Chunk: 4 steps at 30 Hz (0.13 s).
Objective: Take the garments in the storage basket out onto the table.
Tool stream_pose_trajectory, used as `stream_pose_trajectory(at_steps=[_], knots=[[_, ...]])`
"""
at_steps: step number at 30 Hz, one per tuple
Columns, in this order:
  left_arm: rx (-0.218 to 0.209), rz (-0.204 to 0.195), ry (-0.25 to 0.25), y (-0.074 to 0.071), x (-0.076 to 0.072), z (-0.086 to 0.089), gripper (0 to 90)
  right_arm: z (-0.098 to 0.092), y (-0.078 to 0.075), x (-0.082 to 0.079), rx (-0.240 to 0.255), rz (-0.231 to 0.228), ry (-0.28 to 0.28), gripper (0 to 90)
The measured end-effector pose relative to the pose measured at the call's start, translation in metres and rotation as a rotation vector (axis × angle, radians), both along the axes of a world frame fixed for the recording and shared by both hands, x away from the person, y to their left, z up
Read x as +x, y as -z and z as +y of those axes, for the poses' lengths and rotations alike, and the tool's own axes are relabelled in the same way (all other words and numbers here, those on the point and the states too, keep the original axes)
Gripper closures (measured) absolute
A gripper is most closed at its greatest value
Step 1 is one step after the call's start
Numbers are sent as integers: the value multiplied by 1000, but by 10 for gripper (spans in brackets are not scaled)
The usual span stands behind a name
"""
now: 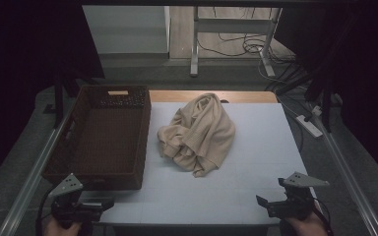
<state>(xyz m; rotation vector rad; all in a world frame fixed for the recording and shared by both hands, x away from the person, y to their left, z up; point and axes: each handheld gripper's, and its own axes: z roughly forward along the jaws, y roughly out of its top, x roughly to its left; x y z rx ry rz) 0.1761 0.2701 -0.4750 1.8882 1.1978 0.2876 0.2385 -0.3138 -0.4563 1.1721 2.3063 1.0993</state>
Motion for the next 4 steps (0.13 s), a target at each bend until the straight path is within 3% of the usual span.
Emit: stream_pose_trajectory(at_steps=[4], knots=[[-52,2,-11,0,1,5,0,0,1,0,-13,0,-4,0]])
